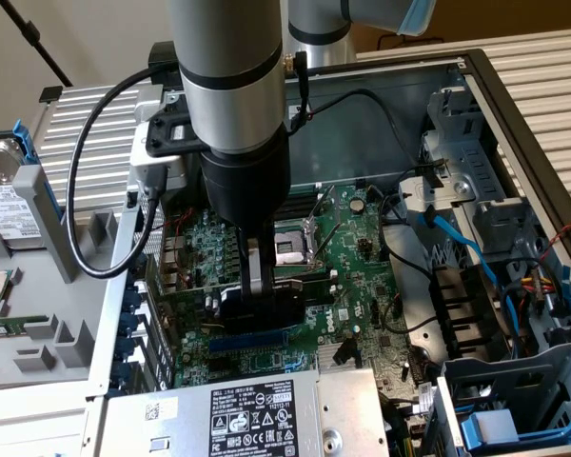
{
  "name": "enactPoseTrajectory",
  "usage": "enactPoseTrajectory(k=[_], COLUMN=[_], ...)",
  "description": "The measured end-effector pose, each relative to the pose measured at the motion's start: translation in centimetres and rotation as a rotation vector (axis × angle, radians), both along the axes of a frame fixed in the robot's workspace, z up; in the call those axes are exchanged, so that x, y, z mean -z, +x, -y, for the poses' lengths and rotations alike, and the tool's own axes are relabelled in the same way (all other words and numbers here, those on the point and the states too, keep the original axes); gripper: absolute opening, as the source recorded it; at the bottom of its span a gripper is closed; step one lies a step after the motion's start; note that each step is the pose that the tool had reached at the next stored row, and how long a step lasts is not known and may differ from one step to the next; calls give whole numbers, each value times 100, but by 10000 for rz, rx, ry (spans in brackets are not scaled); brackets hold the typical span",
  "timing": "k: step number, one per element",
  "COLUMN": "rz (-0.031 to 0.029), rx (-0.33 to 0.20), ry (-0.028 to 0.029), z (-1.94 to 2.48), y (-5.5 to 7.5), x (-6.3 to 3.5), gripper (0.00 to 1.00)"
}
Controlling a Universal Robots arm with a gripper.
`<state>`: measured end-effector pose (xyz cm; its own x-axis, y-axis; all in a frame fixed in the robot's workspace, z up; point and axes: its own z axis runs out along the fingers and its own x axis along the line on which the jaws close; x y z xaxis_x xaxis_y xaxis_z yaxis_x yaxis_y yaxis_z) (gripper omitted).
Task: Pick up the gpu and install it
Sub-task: 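Insert the gpu into the slot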
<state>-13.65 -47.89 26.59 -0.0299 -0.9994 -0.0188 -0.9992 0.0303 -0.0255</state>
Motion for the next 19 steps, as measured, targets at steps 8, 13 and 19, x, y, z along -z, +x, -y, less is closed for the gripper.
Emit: enactPoseTrajectory(k=[8,13,19], rz=[-14,-17,-17], rx=[73,98,98], ry=[0,0,-1], z=[8,14,14], y=[0,0,0], x=[0,0,0], gripper=[27,27,27])
